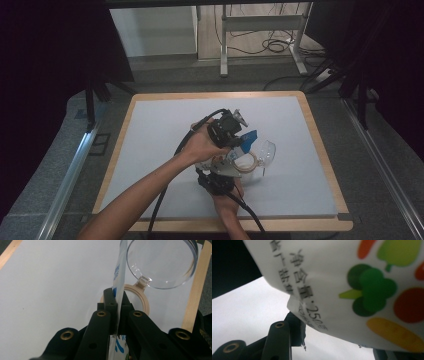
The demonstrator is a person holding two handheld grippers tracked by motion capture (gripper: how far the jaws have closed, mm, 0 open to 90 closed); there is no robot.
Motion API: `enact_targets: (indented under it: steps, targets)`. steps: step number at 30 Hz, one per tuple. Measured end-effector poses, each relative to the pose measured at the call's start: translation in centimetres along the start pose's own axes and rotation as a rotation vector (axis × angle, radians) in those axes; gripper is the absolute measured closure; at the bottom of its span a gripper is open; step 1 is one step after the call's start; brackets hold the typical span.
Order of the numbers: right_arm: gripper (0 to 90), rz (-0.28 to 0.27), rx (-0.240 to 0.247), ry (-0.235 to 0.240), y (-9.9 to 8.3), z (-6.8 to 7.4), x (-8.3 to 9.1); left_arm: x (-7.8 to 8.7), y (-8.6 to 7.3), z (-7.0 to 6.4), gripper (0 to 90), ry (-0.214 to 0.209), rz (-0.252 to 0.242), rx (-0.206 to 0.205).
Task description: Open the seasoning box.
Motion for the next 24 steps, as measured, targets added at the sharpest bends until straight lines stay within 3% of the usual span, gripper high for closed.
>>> enact_targets:
  steps: [6, 13, 24]
  targets:
    - [51.2, 0.015, 0.012, -0.001, -0.4, 0.1, 0.2, 0.3, -0.4, 0.0, 90.0, -0.017, -0.01, 0.001]
    - [51.3, 0.007, 0.067, -0.028, -0.4, 0.5, 0.5, 0.7, -0.5, 0.6, 90.0, -0.003, -0.024, 0.017]
    - [53.8, -0.022, 0.053, -0.025, -0.1, 1.1, 0.8, 0.2, -0.2, 0.5, 90.0, -0.004, -0.018, 0.013]
Point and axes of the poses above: each handheld gripper's, and its own axes: x roughly backward along the jaws, y roughly out of its top, z roughly to its left, the point moved 2 cm from there along -x, roughly forward along the jaws, and after that the axes turned 4 degrees about x, right-handed, at the moved point
